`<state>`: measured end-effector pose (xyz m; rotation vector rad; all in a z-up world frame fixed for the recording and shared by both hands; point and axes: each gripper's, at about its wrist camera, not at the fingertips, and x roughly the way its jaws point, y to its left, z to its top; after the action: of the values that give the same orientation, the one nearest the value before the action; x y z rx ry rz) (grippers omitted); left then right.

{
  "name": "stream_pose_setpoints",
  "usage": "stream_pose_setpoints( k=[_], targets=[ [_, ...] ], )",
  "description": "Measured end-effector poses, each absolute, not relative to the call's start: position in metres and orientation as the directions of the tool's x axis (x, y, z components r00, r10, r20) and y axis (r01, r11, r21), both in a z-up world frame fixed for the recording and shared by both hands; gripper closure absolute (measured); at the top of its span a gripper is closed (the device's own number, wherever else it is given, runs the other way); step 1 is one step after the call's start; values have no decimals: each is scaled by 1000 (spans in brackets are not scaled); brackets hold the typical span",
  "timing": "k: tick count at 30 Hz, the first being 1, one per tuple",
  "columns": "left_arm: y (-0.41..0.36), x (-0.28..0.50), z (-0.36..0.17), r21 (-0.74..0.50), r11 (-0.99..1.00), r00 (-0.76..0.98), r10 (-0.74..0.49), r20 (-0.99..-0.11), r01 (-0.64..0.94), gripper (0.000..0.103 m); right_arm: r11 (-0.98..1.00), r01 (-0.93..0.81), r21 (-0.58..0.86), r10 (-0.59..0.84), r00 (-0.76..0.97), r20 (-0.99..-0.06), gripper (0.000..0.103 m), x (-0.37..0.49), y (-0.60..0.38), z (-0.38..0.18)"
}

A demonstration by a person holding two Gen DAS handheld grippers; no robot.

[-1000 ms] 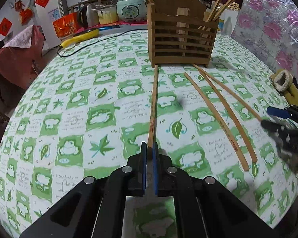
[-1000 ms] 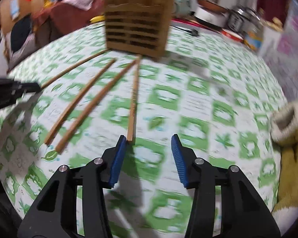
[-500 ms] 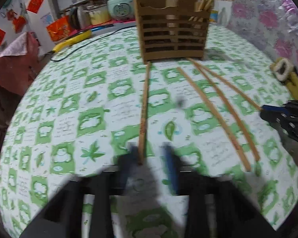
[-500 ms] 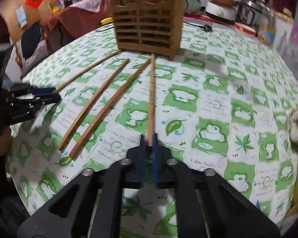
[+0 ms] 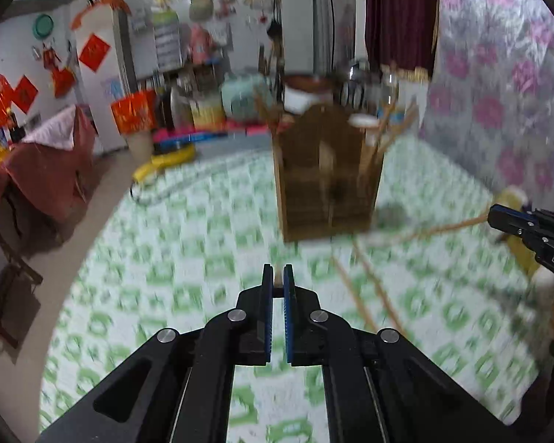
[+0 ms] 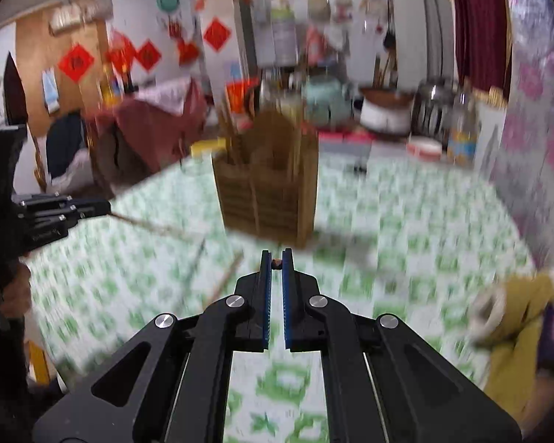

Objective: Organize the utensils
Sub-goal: 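Close the right tool on a chopstick while the left tool lifts its own, then carry both held chopsticks over the holder and insert them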

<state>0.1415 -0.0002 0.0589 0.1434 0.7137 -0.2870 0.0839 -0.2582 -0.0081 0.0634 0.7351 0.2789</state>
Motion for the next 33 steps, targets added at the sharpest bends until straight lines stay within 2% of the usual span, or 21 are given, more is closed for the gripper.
stream_pose_setpoints(
  k=[9,17,20,33],
  targets=[
    [-22,173,142,-3,950,807,-268,-526,313,97,948,-242,209,315,817,-483,97,135,-251,70],
    [-22,187,205,-120,948,880,-319,-353,296,97,963,-200,181,248,919,-306,97,155,-237,122],
    [-25,197,209,-157,951,898,-305,-318,267,97,971,-190,143,226,925,-306,97,162,-230,115],
    [-34,257,190,-205,949,876,-302,-377,239,97,960,-197,201,258,902,-346,97,207,-237,89]
  ],
)
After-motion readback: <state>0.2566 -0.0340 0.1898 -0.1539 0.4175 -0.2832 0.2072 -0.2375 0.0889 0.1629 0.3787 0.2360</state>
